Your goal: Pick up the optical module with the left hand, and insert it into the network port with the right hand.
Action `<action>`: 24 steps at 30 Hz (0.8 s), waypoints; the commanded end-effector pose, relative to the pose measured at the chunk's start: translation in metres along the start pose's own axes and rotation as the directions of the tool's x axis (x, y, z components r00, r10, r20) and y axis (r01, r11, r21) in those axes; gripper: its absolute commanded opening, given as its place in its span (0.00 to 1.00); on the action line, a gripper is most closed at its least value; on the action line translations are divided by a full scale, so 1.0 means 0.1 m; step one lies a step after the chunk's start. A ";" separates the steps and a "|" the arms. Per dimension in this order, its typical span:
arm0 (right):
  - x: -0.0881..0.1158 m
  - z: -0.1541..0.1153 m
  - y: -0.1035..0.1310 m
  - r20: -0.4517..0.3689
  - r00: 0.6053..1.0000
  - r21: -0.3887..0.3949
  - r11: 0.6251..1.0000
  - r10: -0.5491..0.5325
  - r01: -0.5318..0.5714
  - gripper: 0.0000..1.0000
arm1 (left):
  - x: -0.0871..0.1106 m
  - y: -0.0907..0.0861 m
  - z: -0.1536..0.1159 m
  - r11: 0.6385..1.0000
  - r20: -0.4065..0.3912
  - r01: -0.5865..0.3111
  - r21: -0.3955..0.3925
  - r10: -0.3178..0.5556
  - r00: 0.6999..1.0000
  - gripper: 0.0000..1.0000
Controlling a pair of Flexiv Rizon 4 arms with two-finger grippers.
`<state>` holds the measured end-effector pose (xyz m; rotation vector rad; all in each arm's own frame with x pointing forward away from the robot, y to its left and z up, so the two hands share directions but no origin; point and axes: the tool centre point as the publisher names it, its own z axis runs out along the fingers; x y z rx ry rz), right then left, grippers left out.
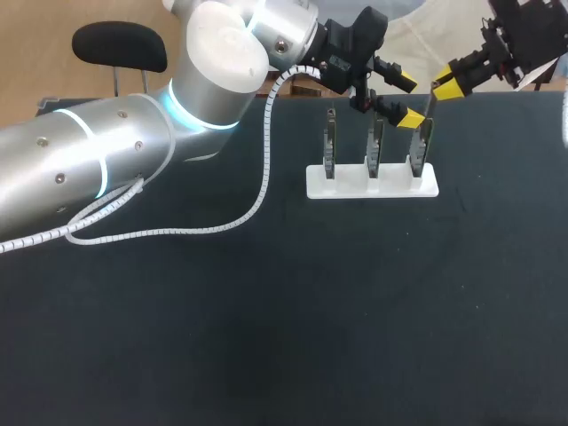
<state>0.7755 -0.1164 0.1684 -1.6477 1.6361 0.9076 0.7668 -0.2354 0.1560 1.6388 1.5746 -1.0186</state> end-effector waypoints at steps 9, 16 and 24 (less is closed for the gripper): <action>-0.02 -0.01 -0.04 0.012 1.000 -0.019 1.000 -0.012 0.012 0.00 | -0.01 0.02 0.00 1.000 -0.004 0.000 0.004 0.000 1.000 1.00; -0.01 -0.02 -0.04 0.013 1.000 -0.022 1.000 -0.011 0.011 0.00 | -0.01 0.02 0.00 1.000 -0.004 0.000 0.004 0.000 1.000 1.00; 0.02 -0.01 -0.03 0.010 1.000 -0.028 1.000 -0.008 0.008 0.00 | -0.01 0.02 0.00 1.000 -0.004 0.000 0.004 0.000 1.000 1.00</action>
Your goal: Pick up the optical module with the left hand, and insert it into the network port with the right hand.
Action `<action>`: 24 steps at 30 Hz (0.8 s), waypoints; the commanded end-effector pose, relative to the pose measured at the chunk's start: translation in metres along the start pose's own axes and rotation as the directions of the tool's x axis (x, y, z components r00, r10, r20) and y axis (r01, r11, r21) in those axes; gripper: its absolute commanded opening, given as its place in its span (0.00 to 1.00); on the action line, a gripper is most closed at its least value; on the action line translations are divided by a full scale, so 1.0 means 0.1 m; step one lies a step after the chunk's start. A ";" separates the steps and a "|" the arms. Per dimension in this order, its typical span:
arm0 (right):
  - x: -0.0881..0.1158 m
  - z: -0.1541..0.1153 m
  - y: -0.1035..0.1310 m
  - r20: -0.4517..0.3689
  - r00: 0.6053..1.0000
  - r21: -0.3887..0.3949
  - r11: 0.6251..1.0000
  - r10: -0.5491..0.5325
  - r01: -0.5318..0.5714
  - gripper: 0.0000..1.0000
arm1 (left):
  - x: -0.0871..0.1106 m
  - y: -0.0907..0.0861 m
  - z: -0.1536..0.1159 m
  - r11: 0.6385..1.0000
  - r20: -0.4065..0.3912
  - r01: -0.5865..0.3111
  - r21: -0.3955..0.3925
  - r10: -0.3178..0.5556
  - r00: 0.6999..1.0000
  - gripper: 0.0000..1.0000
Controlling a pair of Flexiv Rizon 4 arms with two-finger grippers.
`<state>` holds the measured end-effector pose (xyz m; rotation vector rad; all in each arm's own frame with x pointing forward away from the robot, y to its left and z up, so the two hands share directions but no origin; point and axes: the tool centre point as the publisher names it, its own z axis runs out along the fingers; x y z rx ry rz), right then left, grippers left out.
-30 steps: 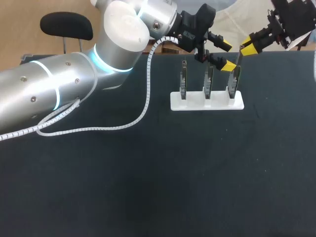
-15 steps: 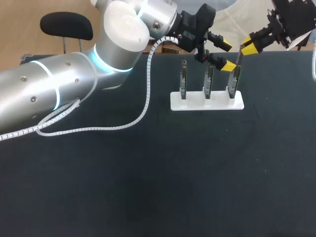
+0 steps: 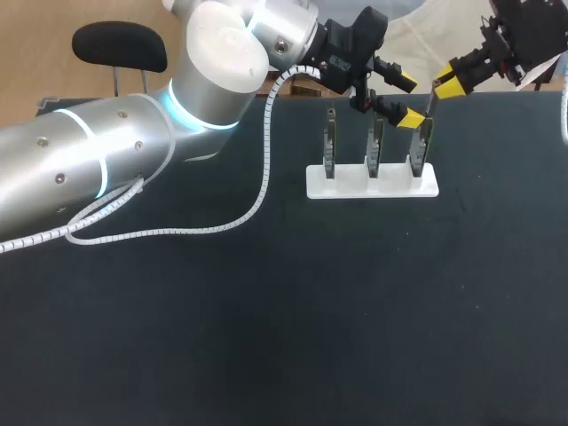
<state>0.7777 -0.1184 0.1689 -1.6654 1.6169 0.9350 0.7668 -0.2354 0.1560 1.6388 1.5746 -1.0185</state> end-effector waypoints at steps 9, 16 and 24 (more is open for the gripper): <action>0.00 0.04 -0.02 0.007 1.000 -0.002 1.000 0.001 -0.001 0.00 | -0.01 0.02 0.00 1.000 -0.004 0.000 0.004 0.000 1.000 1.00; 0.03 0.04 -0.02 0.000 1.000 0.000 1.000 0.006 -0.006 0.00 | -0.01 0.02 0.00 1.000 -0.004 0.000 0.004 0.000 1.000 1.00; 0.07 0.04 -0.02 -0.009 1.000 0.003 1.000 0.016 -0.016 0.00 | -0.01 0.02 0.00 1.000 -0.004 0.000 0.004 0.000 1.000 1.00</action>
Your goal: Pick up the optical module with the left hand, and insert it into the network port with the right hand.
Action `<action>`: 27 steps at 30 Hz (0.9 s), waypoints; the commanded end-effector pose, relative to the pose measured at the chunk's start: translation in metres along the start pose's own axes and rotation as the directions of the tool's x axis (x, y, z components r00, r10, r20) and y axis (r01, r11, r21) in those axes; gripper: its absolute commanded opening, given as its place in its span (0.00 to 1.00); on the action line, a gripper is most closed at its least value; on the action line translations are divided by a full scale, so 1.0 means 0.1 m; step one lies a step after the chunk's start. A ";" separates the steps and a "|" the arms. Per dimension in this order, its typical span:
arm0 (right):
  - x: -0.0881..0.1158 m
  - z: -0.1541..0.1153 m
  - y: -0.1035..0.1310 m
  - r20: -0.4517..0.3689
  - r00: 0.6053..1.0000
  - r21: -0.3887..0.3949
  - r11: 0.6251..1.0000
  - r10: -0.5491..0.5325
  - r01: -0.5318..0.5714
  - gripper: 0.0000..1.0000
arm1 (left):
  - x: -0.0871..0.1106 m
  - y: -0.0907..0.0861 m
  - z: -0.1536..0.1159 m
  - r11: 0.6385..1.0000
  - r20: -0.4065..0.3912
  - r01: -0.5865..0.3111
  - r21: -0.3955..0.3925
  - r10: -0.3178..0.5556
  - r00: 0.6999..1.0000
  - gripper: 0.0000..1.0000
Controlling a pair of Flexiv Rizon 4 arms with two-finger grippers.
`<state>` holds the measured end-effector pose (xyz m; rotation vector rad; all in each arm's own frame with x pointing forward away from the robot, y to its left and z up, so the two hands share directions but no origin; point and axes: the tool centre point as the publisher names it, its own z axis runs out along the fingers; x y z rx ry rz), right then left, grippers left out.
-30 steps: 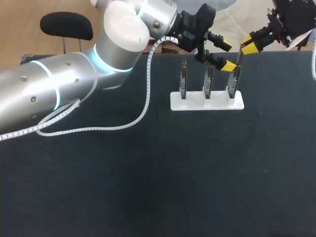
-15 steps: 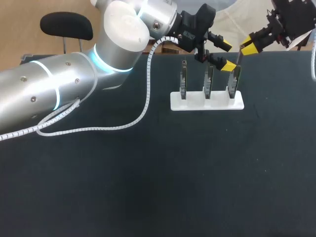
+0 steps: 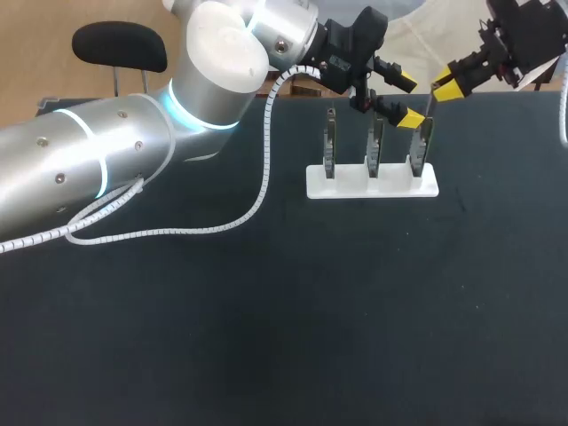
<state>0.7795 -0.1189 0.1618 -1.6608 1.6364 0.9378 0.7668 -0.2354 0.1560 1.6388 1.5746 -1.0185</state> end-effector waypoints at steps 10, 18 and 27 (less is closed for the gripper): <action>0.03 0.05 0.02 -0.013 1.000 -0.005 1.000 0.008 -0.008 0.00 | -0.01 0.02 0.00 1.000 -0.004 0.000 0.004 0.000 1.000 1.00; 0.03 0.07 0.05 -0.018 1.000 -0.011 1.000 0.011 -0.011 0.00 | -0.01 0.02 0.00 1.000 -0.004 0.000 0.004 0.000 1.000 1.00; 0.01 0.08 0.06 -0.015 1.000 -0.012 1.000 0.004 -0.004 1.00 | -0.01 0.02 0.00 1.000 -0.004 0.000 0.004 0.000 1.000 1.00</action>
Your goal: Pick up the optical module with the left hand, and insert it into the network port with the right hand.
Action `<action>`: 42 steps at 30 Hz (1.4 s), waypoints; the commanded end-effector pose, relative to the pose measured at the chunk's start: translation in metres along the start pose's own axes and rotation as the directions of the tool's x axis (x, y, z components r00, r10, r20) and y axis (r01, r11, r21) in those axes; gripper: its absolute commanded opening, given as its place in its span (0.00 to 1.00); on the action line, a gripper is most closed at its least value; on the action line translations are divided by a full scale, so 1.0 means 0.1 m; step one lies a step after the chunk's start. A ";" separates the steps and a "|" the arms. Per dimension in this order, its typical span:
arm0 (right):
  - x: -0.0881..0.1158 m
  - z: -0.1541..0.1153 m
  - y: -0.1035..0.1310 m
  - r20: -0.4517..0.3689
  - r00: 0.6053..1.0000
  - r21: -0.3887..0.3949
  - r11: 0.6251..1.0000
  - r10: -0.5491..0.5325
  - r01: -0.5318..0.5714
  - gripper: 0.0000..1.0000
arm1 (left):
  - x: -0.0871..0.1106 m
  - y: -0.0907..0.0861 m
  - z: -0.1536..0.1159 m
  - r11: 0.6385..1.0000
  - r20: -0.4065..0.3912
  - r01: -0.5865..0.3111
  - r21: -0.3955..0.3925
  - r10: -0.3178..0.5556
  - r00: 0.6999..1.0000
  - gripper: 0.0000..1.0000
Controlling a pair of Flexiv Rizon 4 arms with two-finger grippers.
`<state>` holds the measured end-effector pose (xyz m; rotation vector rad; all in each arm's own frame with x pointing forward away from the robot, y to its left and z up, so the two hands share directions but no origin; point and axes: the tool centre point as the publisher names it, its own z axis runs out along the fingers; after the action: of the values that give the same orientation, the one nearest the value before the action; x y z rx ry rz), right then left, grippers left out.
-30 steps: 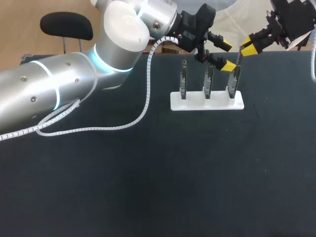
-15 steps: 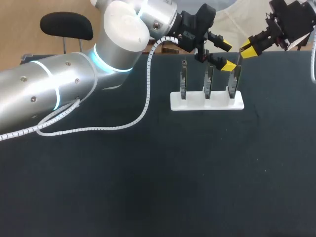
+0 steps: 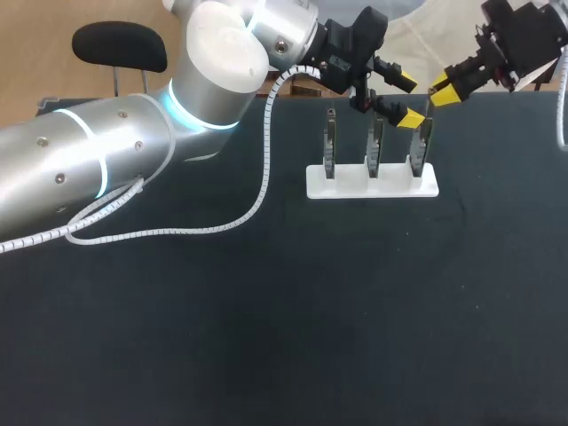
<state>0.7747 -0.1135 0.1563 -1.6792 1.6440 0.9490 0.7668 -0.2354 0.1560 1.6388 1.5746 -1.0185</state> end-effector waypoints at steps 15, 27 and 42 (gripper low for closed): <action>0.00 -0.21 -0.02 0.112 0.990 0.034 0.995 0.087 -0.092 1.00 | -0.01 0.02 0.00 1.000 -0.004 0.000 0.004 0.000 1.000 1.00; 0.06 -0.35 0.01 0.119 0.989 0.036 0.995 0.089 -0.094 1.00 | -0.01 0.02 0.00 1.000 -0.004 0.000 0.004 0.000 1.000 1.00; 0.03 -0.38 -0.02 0.109 0.991 0.060 0.995 0.076 -0.083 0.00 | -0.01 0.02 0.00 1.000 -0.004 0.000 0.004 0.000 1.000 1.00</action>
<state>0.7823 -0.1484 0.1745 -1.5048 1.6617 1.0056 0.7668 -0.2354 0.1560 1.6388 1.5745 -1.0185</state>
